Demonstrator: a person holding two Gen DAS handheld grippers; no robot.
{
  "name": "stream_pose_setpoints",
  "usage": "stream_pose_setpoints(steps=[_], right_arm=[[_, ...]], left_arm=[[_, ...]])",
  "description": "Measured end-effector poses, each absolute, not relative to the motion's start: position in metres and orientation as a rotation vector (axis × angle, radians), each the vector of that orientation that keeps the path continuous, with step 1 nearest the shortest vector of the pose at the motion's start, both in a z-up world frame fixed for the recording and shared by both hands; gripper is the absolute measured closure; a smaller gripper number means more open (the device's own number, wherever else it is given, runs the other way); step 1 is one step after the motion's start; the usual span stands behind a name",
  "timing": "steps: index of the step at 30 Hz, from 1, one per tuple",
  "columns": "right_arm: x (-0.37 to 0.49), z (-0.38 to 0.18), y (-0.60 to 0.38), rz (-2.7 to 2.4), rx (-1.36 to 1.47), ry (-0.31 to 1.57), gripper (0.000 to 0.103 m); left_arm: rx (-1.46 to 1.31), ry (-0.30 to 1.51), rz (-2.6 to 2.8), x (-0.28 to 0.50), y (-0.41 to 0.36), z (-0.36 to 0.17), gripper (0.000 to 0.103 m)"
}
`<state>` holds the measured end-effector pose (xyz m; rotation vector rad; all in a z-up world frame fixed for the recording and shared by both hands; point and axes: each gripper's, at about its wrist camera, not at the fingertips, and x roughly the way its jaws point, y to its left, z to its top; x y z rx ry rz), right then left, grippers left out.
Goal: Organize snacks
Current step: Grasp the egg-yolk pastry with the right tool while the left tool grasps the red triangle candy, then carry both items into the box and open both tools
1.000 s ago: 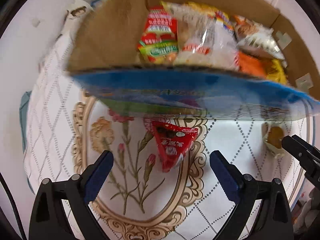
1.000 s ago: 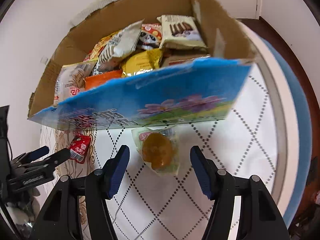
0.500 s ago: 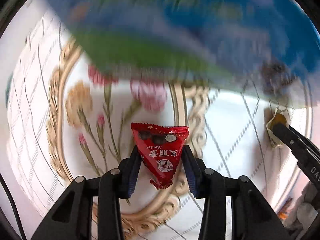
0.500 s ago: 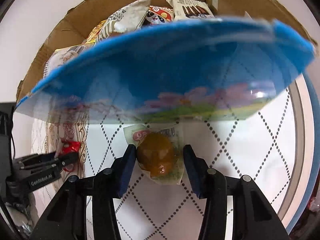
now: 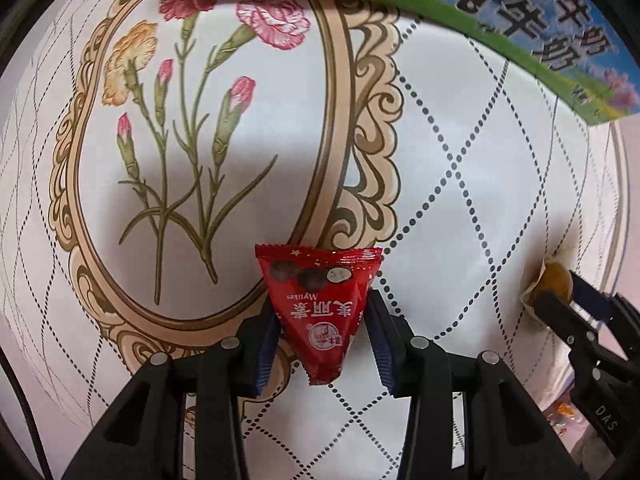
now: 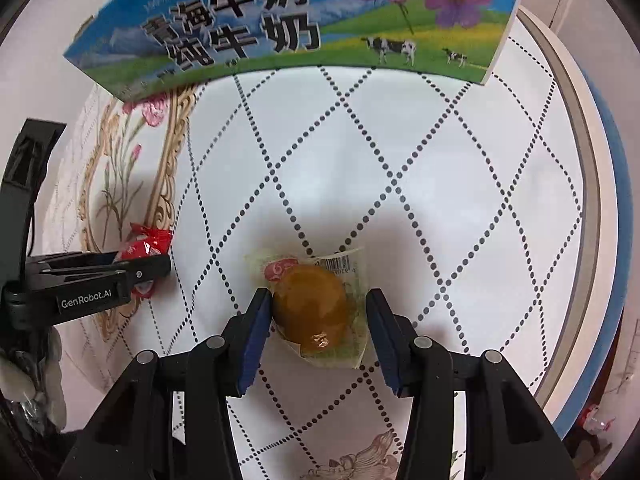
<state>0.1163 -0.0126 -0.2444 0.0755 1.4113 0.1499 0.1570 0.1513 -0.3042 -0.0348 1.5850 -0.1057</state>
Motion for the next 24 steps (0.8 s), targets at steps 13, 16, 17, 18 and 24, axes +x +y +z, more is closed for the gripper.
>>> stream_pose_setpoints(steps=[13,16,17,18,24], right_arm=[[0.117,-0.24,0.015,0.16,0.086,1.367,0.052],[0.114,-0.218,0.014,0.188,0.131,1.328,0.052],[0.114,-0.208,0.009,0.199,0.148,1.312,0.052],[0.116,-0.196,0.01,0.213,0.166,1.291,0.052],[0.151,-0.128,-0.003,0.262,0.243,1.159,0.052]], left_arm=[[-0.061,1.521,-0.152,0.15,0.121,-0.251,0.069],[-0.094,1.475,-0.196,0.151,0.115,-0.214,0.069],[-0.102,1.451,-0.216,0.153,0.111,-0.199,0.069],[-0.106,1.431,-0.232,0.155,0.107,-0.187,0.069],[-0.141,1.296,-0.34,0.199,0.093,-0.101,0.069]])
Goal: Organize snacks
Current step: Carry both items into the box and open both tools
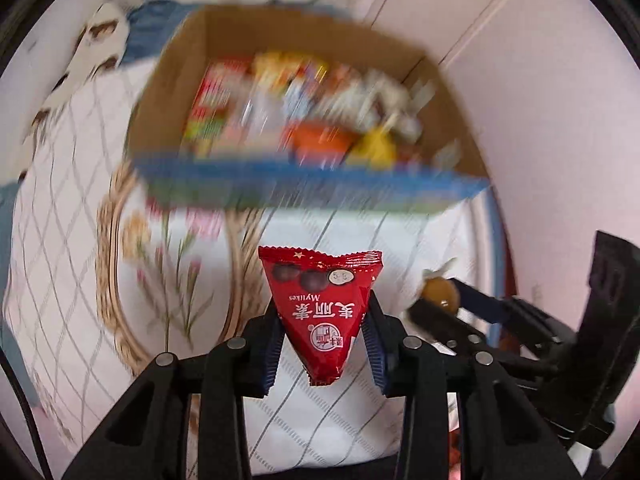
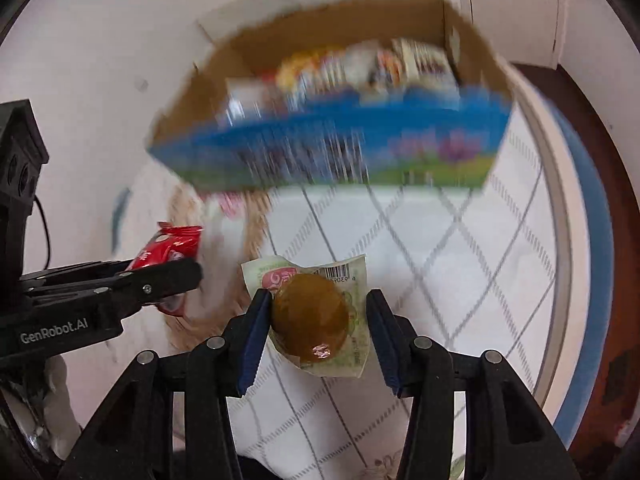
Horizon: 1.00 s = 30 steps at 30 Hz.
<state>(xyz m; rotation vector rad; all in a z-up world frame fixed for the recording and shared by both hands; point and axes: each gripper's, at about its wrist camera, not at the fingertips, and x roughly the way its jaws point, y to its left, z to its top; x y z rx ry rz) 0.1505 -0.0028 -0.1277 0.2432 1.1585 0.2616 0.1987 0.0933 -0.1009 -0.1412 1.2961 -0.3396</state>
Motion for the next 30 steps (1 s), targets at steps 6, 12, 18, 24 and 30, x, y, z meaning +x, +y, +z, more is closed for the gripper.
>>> stream_pose_setpoints(steps=[6,12,18,24,30], right_arm=[[0.222,-0.075,-0.035,0.205,0.236,1.046,0.052],[0.303,-0.081,-0.069,0.118,0.236,1.095,0.052],[0.347,-0.115,-0.083,0.05,0.234,1.22,0.051],[0.355,-0.14,-0.081,0.018,0.232,1.283,0.01],[0.361,-0.137,-0.074,-0.038,0.175,1.273,0.004]], left_arm=[[-0.063,1.168,-0.3,0.28,0.104,-0.05,0.069],[-0.004,1.24,-0.213,0.384,0.123,-0.073,0.069],[0.018,1.369,-0.133,0.437,0.134,-0.128,0.068],[0.072,1.412,-0.12,0.449,0.131,-0.159,0.01],[0.045,1.409,-0.122,0.448,0.131,-0.163,0.004]])
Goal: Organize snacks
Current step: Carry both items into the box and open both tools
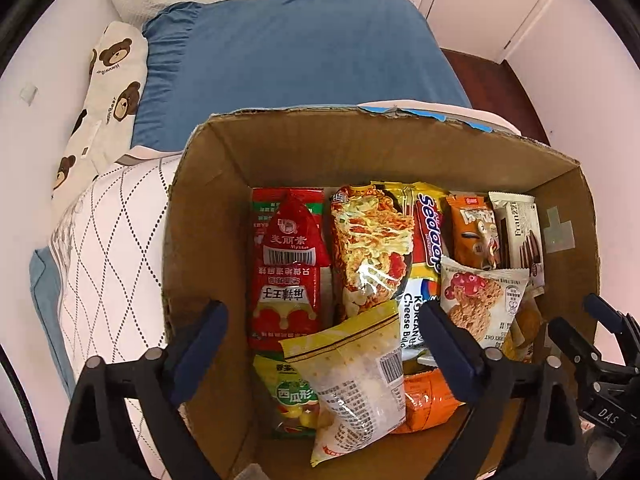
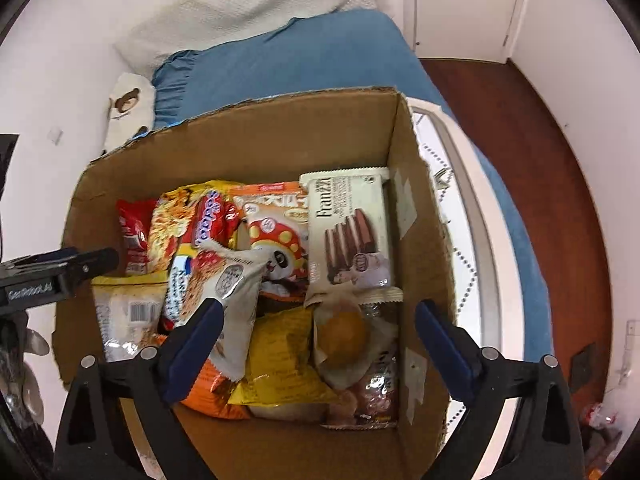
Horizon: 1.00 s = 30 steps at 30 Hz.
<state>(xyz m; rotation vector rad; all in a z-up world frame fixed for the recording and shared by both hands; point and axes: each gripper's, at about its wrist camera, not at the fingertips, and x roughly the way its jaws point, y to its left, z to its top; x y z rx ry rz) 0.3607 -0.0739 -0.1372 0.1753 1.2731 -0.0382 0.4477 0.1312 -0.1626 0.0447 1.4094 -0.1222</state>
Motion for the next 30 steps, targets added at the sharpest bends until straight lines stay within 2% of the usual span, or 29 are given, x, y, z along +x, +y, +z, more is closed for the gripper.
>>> stream_pose_setpoints(steps=[14,30], right_arm=[[0.339,-0.119,-0.066,-0.074,0.099,1.22,0.003],[0.247,-0.057,-0.054,-0.068,0.034,1.038,0.003]], left_arm=[[0.001,1.276,-0.106,0.397,0.133,-0.133,0.004],[0.022,1.023,-0.08,0.29,0.132,-0.067,0.004]])
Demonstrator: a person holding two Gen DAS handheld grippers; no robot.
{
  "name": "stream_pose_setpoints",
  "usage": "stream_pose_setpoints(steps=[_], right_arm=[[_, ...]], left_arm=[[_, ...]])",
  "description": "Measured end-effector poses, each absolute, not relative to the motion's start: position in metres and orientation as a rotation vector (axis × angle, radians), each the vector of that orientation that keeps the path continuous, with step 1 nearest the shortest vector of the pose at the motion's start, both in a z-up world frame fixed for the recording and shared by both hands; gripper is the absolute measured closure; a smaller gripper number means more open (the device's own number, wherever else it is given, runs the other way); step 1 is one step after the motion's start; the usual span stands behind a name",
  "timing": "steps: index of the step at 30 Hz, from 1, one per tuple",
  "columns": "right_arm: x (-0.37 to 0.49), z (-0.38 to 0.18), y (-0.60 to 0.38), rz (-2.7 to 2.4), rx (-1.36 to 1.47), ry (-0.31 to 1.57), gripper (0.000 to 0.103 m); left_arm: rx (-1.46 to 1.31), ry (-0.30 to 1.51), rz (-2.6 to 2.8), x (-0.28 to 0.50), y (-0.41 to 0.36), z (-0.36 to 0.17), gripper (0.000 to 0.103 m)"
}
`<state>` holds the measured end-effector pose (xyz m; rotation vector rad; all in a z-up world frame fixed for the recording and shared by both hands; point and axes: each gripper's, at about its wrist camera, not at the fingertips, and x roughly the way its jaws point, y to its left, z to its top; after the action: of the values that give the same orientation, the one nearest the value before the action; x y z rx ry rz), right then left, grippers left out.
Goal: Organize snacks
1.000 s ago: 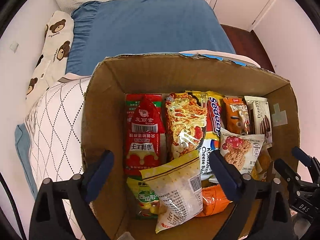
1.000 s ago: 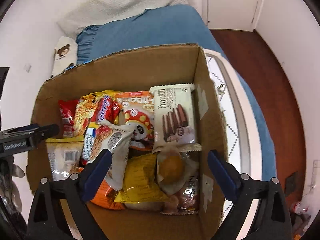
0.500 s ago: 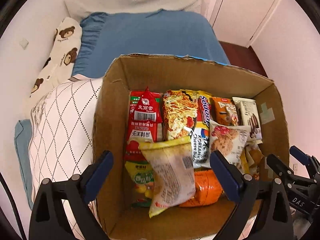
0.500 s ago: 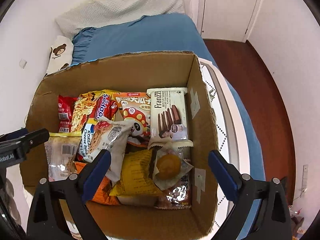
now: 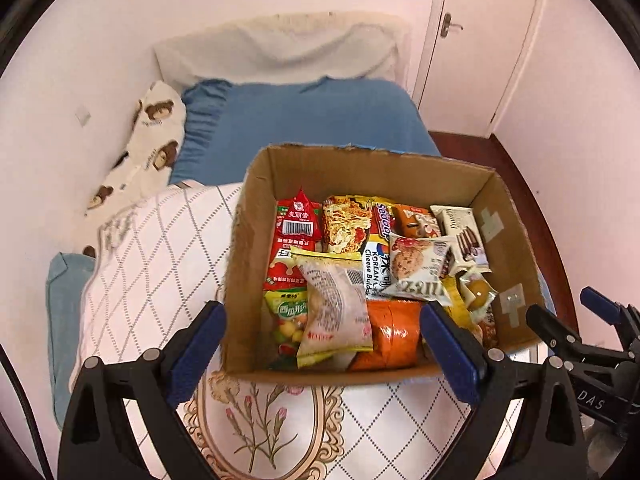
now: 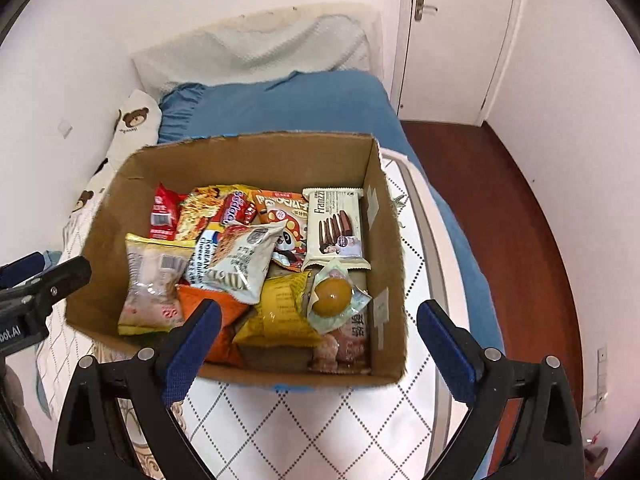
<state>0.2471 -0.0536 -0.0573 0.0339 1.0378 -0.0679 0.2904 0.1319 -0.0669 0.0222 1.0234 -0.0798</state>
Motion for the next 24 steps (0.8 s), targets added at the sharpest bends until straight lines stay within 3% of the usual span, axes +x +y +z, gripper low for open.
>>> stream_pose_setpoints(steps=[24], right_arm=[[0.068,0.069,-0.047,-0.025,0.041,0.803,0.001]], left_arm=[[-0.02,0.822,-0.102,0.134,0.136,0.014,0.004]])
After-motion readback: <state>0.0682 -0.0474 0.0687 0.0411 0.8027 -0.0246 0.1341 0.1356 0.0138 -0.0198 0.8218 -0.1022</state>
